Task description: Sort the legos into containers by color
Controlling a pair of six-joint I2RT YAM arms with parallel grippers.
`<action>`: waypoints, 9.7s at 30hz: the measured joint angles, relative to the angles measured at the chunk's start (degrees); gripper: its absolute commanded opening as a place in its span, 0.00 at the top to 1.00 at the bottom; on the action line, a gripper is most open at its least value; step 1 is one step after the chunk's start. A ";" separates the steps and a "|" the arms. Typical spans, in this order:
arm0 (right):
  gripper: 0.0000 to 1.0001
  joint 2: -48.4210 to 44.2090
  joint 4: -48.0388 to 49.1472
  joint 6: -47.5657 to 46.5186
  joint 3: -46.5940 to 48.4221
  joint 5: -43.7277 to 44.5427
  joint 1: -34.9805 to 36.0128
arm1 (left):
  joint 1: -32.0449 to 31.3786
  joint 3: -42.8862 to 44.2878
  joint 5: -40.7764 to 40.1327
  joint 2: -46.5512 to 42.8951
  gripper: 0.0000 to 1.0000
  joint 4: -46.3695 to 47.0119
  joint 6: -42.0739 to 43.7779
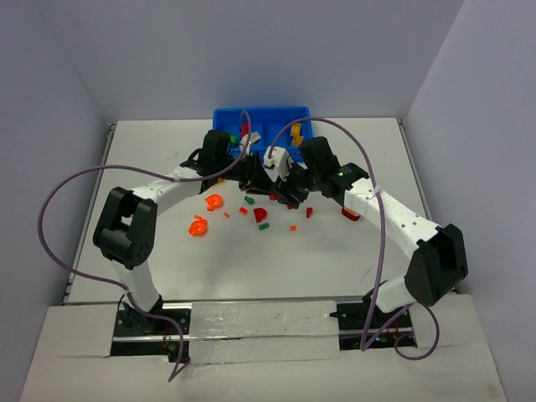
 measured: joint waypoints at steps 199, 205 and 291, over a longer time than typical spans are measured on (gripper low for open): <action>0.20 55.75 61.96 33.85 39.33 26.03 1.93 | 38.20 2.94 -28.66 -16.78 0.01 -8.34 25.07; 0.16 31.73 48.04 32.21 26.58 17.13 -3.39 | 32.81 -2.73 -30.90 -21.99 0.01 -11.05 33.42; 0.86 29.62 -17.59 57.13 6.77 14.06 -41.75 | 17.90 -7.85 -33.48 -24.87 0.03 -20.57 39.93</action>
